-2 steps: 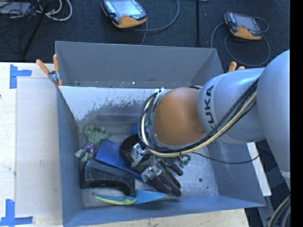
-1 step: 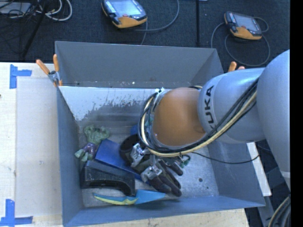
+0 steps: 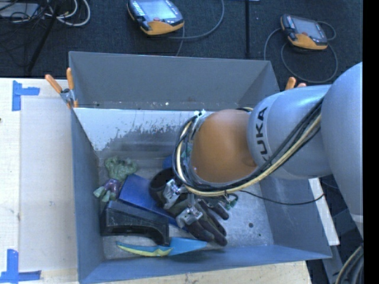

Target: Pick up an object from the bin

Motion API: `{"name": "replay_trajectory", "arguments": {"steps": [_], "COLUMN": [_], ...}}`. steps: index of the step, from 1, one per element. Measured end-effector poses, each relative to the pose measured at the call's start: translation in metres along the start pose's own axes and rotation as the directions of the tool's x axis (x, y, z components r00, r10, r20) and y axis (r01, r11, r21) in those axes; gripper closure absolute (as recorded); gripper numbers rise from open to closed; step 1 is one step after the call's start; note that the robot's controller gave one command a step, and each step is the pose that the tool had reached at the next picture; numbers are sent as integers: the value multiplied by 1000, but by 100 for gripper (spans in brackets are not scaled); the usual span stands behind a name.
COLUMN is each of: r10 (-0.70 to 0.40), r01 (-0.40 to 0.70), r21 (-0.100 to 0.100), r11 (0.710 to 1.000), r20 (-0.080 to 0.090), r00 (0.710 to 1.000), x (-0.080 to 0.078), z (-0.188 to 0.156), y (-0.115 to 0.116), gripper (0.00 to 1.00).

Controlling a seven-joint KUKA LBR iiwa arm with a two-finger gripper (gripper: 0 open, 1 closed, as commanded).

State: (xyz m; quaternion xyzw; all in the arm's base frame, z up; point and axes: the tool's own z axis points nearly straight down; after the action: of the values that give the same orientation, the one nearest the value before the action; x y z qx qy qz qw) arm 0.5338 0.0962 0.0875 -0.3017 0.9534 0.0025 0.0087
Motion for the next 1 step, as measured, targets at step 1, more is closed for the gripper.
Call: {"name": "replay_trajectory", "arguments": {"steps": [1], "r10": [0], "r01": [0], "r21": [0], "r11": [1000], "r20": [0], "r00": [1000], "x": [0], "z": [0], "y": [0], "gripper": [100]}}
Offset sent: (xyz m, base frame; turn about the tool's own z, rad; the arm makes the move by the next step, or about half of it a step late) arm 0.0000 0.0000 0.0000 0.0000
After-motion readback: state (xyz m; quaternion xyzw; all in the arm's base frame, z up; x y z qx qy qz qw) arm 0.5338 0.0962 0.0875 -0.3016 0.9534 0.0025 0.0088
